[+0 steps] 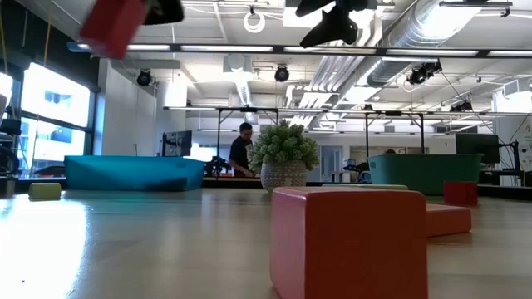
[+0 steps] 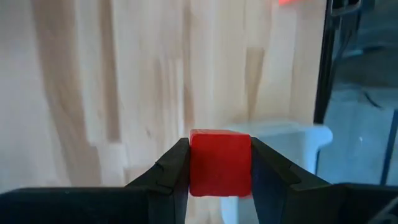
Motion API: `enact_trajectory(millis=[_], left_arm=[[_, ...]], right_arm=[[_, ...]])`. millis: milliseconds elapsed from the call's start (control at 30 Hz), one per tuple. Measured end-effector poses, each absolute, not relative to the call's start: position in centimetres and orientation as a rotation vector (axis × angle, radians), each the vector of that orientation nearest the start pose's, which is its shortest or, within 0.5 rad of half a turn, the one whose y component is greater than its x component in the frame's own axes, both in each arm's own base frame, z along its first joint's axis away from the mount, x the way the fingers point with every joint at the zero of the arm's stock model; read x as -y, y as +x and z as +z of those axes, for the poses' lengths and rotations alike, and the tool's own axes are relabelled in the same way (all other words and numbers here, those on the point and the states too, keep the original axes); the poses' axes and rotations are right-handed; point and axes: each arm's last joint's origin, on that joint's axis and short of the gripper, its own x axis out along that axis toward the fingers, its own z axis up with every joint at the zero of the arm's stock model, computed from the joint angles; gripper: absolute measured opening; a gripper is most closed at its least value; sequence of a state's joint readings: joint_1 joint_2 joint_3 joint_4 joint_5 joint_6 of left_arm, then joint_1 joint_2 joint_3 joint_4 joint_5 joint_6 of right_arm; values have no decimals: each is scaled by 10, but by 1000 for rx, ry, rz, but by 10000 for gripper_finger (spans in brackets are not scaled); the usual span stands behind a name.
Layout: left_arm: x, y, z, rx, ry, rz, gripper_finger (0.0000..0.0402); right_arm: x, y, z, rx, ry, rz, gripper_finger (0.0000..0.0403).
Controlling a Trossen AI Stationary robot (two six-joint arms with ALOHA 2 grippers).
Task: Sort & place blocks by color
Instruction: Put the red block into the white bin
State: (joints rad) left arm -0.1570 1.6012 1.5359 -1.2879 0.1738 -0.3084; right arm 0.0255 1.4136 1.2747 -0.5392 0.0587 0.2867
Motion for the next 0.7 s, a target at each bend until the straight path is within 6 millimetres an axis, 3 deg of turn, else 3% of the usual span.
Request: enact_trajectory(millis=[367,567,700], left_arm=[[119,259,281,-1629,-315,-50,104],[141,248,259,-1652,-329,-57,105],[149,243,247,-1657,-350,-36,132]], right_arm=[[4,305,329,-666,261,-151,293],[4,305,329,-669,241,-144,293],[4,305,329,-670,236,-142,293]])
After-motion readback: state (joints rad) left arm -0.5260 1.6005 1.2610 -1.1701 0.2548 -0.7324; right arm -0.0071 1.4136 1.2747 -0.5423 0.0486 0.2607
